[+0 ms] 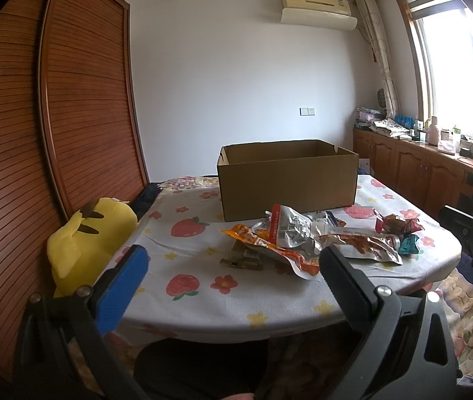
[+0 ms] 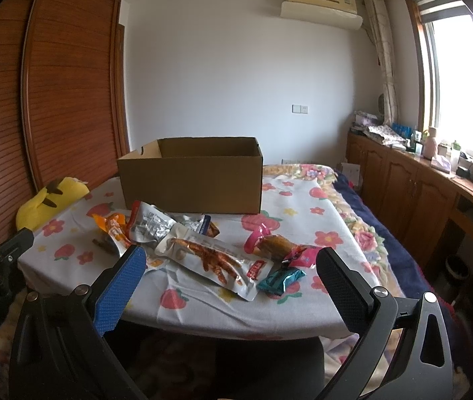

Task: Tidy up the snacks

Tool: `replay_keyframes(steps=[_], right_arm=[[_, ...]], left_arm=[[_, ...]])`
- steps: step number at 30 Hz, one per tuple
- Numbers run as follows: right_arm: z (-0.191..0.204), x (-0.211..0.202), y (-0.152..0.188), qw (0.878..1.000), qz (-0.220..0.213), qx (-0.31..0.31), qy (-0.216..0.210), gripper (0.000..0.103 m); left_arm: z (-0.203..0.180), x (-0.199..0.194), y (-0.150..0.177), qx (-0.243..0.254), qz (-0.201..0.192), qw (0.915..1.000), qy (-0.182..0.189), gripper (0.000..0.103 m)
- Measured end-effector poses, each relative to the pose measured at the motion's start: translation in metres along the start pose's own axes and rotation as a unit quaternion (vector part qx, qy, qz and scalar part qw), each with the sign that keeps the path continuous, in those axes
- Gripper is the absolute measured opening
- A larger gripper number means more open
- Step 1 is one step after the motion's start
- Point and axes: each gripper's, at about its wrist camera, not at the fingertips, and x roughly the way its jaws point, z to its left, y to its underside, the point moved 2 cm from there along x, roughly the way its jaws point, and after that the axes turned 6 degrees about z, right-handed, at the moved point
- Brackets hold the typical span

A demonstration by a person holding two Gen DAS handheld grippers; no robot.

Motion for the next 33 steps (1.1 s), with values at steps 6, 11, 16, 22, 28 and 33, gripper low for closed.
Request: replay_keyframes(steps=[6,11,16,22,28,33], right_arm=[[0.0002,0.0006,-0.0004,1.0,0.0,0.001,0.0,0.103],[0.0008,-0.004,-0.0003,1.0,-0.001,0.001,0.001,0.103],[0.0003,-0.0037,-0.0005,1.0,-0.001,0.002,0.001,0.103],[0.0004,-0.0038,-0.0004,1.0,-0.001,0.002,0.001,0.103],[0.0002,-0.0037,-0.0003,1.0,-0.001,0.003,0.001,0.103],[0.0003,-0.0044,-0.0002,1.0,-0.002,0.003,0.0,0.103]], left_arm=[[-0.0001,-0.0002,0.0,0.0,0.0,1.0,0.0,0.103],[-0.0001,-0.0012,-0.001,0.001,-0.002,1.0,-0.002,0.103],[-0.0009,-0.0019,-0.0012,0.001,-0.002,1.0,-0.002,0.103],[-0.0015,-0.0022,-0.0013,0.001,-0.003,1.0,-0.002,0.103],[-0.0013,-0.0025,-0.0012,0.001,-0.003,1.0,-0.002,0.103],[-0.0013,-0.0024,-0.0011,0.0,-0.003,1.0,-0.002,0.103]])
